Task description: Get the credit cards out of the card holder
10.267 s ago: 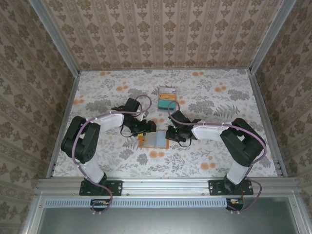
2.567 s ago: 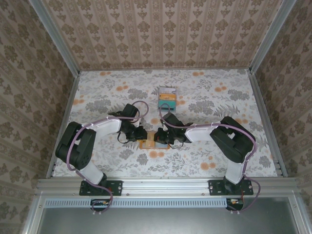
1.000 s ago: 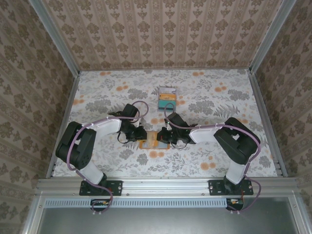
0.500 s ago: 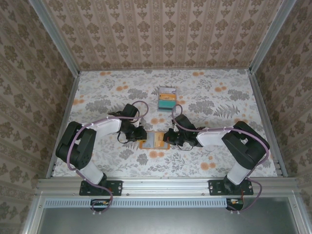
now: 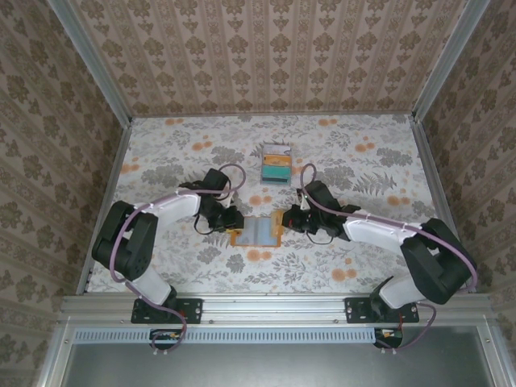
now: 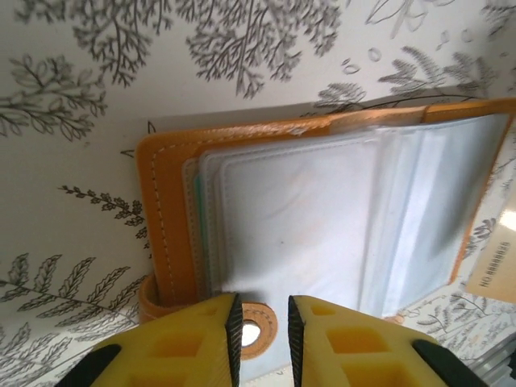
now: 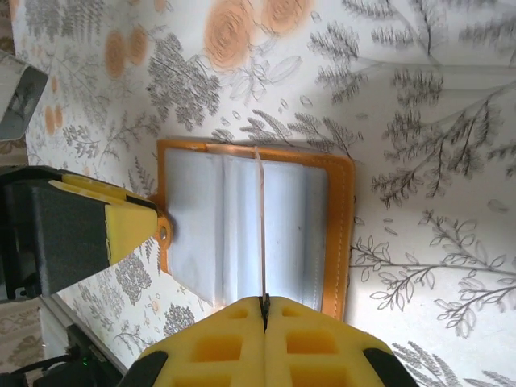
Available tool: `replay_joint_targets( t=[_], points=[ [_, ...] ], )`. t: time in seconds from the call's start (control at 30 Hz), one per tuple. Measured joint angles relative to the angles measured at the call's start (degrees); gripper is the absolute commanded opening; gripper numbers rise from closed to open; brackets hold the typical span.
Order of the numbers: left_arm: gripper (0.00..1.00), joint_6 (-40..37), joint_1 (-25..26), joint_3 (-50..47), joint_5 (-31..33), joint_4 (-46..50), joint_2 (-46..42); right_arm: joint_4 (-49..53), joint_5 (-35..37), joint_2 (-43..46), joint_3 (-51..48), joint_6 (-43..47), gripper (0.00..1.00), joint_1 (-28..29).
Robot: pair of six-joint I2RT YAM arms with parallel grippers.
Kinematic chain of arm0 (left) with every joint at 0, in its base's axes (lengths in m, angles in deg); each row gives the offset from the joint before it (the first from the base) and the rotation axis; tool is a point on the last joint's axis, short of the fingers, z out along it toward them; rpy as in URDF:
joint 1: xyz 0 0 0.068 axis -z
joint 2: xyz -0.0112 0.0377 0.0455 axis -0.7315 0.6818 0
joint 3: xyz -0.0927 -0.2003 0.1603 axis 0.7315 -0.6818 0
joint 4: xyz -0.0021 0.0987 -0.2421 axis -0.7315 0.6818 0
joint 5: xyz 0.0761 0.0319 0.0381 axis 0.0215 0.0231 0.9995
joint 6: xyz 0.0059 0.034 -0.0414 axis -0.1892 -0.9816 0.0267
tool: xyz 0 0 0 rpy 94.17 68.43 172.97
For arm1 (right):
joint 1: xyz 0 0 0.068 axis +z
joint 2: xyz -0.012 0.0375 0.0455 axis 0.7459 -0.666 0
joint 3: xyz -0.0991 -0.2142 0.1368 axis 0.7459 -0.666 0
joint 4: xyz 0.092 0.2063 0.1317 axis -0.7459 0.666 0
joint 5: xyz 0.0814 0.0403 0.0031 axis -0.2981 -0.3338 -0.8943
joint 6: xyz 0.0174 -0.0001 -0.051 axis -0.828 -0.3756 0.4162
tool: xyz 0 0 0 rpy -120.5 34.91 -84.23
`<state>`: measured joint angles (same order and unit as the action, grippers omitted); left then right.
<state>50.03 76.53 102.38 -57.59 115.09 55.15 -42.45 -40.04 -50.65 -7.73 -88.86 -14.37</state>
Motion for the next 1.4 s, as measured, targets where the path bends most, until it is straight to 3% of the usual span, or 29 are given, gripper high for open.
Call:
replay_joint_targets(
  t=[0.23,0.4,0.63,0.93,1.17,1.4],
  points=[
    [0.73,-0.24,-1.42,4.66,0.35,1.88,-8.48,18.51,4.83,3.15,17.73,16.17,0.00,-1.27],
    [0.99,-0.50,-2.64,6.23,1.40,1.95,-15.23,30.18,10.36,-2.29,33.68,30.67,0.00,-1.38],
    [1.00,-0.76,-5.16,6.16,4.90,3.56,-23.67,37.62,17.53,-13.07,46.49,53.37,0.00,-1.36],
    [1.00,-0.59,-8.33,3.87,9.66,6.25,-31.17,38.27,27.30,-24.24,56.87,78.42,0.00,0.33],
    [1.00,-0.33,-9.38,2.75,11.80,8.35,-34.60,33.57,34.45,-31.85,57.35,90.82,0.00,0.85],
    [1.00,0.09,-10.99,2.40,12.57,9.44,-35.36,27.76,37.62,-35.71,57.44,97.29,0.00,0.44]
  ],
)
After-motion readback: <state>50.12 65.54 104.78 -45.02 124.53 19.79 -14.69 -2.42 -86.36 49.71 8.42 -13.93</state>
